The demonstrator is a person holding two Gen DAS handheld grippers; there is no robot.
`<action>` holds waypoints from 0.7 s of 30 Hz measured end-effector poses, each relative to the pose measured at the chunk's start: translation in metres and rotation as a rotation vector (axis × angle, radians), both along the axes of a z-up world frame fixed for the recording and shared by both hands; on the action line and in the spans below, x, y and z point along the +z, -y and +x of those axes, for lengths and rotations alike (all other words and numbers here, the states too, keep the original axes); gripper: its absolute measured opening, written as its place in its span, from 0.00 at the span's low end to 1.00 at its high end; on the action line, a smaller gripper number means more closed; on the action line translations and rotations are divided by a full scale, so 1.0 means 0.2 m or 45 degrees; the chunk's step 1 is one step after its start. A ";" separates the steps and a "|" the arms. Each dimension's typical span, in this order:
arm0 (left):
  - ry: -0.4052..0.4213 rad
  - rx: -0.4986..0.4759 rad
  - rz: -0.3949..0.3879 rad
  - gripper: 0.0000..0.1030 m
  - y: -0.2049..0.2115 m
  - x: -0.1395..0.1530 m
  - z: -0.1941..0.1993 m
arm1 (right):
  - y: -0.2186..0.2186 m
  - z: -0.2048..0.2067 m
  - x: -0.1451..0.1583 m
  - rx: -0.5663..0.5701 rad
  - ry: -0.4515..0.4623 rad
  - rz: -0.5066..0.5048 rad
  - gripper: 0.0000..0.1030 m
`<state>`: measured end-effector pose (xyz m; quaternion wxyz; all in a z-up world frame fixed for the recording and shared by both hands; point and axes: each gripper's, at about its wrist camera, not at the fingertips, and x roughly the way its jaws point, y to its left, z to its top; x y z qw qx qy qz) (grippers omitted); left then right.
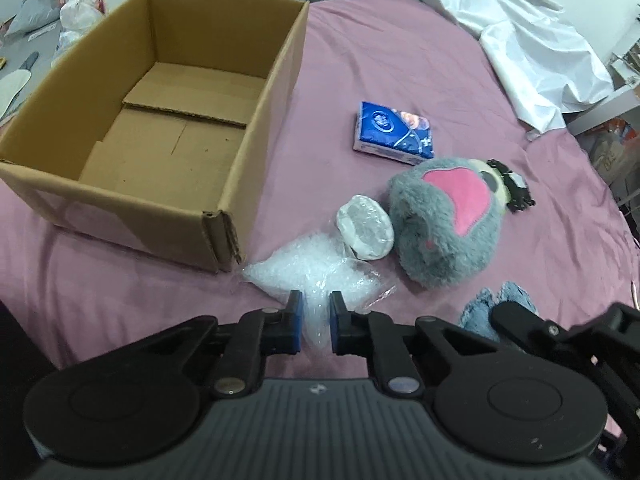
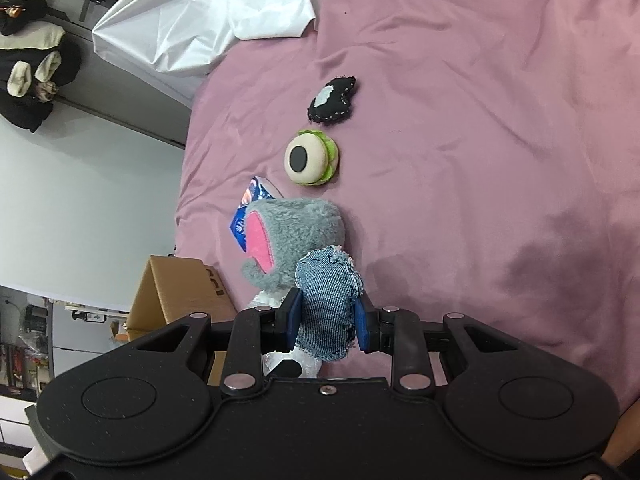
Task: Organize soft objects
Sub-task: 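Close the left tool on the clear bag of white beads while the right tool holds the denim plush, then carry the bead bag with the left tool while the right tool carries the denim plush to the box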
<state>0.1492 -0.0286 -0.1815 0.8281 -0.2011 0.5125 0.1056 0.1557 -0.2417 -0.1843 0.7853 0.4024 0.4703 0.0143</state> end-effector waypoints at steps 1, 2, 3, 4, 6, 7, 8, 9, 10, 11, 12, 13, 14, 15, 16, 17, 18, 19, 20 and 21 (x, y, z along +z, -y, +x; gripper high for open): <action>0.005 -0.002 -0.001 0.11 0.00 0.01 -0.01 | 0.00 -0.01 0.01 0.002 0.005 0.004 0.27; 0.005 -0.003 -0.001 0.11 0.01 0.02 -0.02 | 0.01 -0.01 0.01 0.004 0.010 0.009 0.27; 0.006 -0.003 0.001 0.10 0.01 0.03 -0.03 | 0.01 -0.02 0.02 0.010 0.017 0.013 0.27; 0.009 -0.002 0.004 0.10 0.01 0.04 -0.04 | 0.01 -0.02 0.03 0.015 0.026 0.014 0.27; 0.020 0.003 0.008 0.10 0.01 0.07 -0.05 | 0.01 -0.03 0.04 0.022 0.039 0.016 0.27; 0.027 0.004 0.010 0.10 0.01 0.08 -0.06 | 0.02 -0.04 0.05 0.025 0.046 0.023 0.27; 0.036 0.004 0.012 0.10 0.01 0.10 -0.07 | 0.02 -0.04 0.06 0.029 0.054 0.027 0.27; 0.047 0.002 0.015 0.10 0.01 0.11 -0.08 | 0.02 -0.04 0.07 0.034 0.062 0.029 0.27; 0.055 0.000 0.021 0.10 0.01 0.13 -0.09 | 0.02 -0.05 0.07 0.039 0.069 0.032 0.27; 0.057 0.003 0.024 0.10 0.01 0.14 -0.10 | 0.02 -0.05 0.08 0.043 0.074 0.037 0.27; 0.057 0.007 0.027 0.10 0.01 0.16 -0.11 | 0.02 -0.05 0.09 0.049 0.082 0.044 0.27; 0.063 0.009 0.030 0.10 0.01 0.18 -0.11 | 0.03 -0.06 0.10 0.055 0.091 0.049 0.27; 0.072 0.007 0.036 0.10 0.01 0.19 -0.12 | 0.03 -0.06 0.11 0.059 0.099 0.053 0.27; 0.081 0.005 0.041 0.10 0.01 0.21 -0.13 | 0.03 -0.07 0.12 0.063 0.110 0.060 0.27; 0.095 0.001 0.046 0.10 0.02 0.24 -0.14 | 0.03 -0.07 0.13 0.067 0.117 0.065 0.27; 0.104 0.000 0.049 0.10 0.01 0.25 -0.15 | 0.03 -0.07 0.13 0.072 0.127 0.071 0.27; 0.113 0.001 0.050 0.10 0.01 0.27 -0.15 | 0.03 -0.07 0.14 0.077 0.134 0.074 0.27; 0.122 0.002 0.050 0.10 0.01 0.28 -0.16 | 0.03 -0.07 0.14 0.080 0.137 0.075 0.27; 0.130 0.004 0.048 0.10 0.00 0.30 -0.16 | 0.03 -0.07 0.14 0.086 0.140 0.078 0.27; 0.137 0.008 0.045 0.10 0.00 0.31 -0.17 | 0.02 -0.07 0.14 0.092 0.141 0.082 0.27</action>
